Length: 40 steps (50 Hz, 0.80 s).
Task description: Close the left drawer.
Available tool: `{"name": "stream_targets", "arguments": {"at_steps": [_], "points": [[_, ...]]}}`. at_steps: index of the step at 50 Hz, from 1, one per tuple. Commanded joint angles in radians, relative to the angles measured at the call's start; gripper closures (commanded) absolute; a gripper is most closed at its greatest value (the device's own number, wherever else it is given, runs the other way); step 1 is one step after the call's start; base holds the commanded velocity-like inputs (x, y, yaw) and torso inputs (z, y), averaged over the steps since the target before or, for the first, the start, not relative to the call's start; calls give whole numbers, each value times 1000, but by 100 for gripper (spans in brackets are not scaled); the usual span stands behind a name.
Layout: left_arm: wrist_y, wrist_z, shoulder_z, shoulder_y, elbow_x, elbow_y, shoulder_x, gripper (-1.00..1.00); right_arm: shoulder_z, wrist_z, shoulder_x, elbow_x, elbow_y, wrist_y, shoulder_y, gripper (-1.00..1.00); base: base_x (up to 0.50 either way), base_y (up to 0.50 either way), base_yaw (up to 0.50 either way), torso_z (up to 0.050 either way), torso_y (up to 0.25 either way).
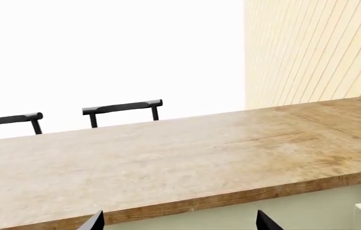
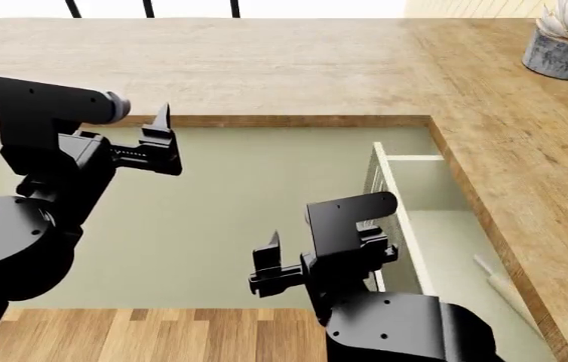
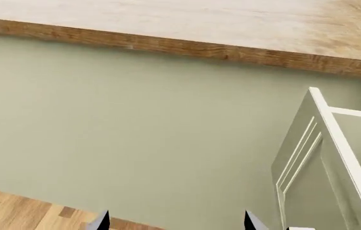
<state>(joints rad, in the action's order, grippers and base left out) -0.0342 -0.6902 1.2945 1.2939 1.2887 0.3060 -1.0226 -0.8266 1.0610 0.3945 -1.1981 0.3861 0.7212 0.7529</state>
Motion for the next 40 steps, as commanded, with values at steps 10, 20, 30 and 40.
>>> {"name": "stream_targets", "arguments": {"at_steps": [10,20,30,40], "points": [[-6,1,-2,-4,-6,1,4,-100,-40,-85,-14,82,-88,-72,-72,-100,0,0,0,0,0],[-9,4,-2,-6,-6,0,8,-100,-65,-166,-22,154,-143,-145,-111,-100,0,0,0,0,0],[-12,6,-3,-8,-7,0,11,-100,-79,-198,-27,192,-204,-179,-132,-100,0,0,0,0,0],[-15,4,-7,-7,-6,7,9,-100,-89,-237,-33,227,-278,-218,-153,-100,0,0,0,0,0]]}}
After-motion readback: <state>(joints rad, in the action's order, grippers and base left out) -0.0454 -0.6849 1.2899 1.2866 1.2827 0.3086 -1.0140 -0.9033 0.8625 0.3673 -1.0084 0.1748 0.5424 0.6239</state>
